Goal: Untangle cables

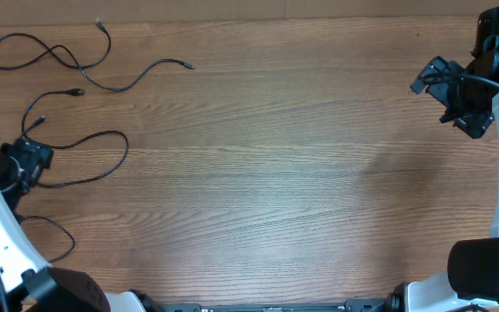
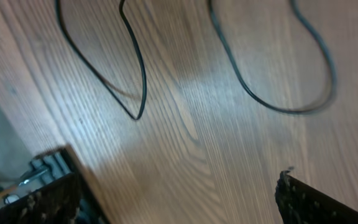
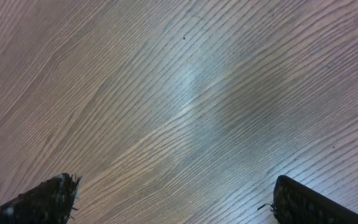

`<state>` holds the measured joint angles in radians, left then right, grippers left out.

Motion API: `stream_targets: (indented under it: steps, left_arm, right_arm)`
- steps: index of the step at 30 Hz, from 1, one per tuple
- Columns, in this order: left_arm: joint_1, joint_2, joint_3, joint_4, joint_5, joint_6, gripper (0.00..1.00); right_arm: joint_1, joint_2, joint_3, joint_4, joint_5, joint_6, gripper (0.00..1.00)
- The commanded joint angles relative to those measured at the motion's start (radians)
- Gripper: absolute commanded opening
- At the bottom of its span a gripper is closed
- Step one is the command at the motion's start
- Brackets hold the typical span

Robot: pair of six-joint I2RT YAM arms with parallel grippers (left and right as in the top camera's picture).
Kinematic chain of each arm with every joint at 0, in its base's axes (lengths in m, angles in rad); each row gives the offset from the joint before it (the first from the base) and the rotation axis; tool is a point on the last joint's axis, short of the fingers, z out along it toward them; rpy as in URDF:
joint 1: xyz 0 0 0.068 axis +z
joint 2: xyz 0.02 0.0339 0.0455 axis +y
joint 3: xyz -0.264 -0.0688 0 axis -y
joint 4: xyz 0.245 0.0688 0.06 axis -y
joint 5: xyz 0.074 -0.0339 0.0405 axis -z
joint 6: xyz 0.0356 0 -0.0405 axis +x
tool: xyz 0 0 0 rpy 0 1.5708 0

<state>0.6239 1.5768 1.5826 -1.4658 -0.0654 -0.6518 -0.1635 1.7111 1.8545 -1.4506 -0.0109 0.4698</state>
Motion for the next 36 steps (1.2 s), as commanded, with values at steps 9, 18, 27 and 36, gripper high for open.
stream_targets:
  steps: [9,18,27,36]
  left_arm:
    - [0.011,0.018,-0.356,0.276,-0.072,-0.037,0.87]
    - [0.011,0.018,-0.499,0.415,-0.103,-0.037,0.70]
    - [0.011,0.018,-0.562,0.497,-0.182,-0.036,0.41]
    - [0.010,0.018,-0.570,0.448,-0.138,-0.037,0.05]
  right_arm:
    - [0.000,-0.002,-0.003,0.005,0.010,-0.003,1.00]
    - [0.000,-0.002,-0.003,0.005,0.010,-0.003,1.00]
    - [-0.001,-0.002,-0.003,0.005,0.010,-0.003,1.00]
    - [0.000,-0.002,-0.003,0.005,0.010,-0.004,1.00]
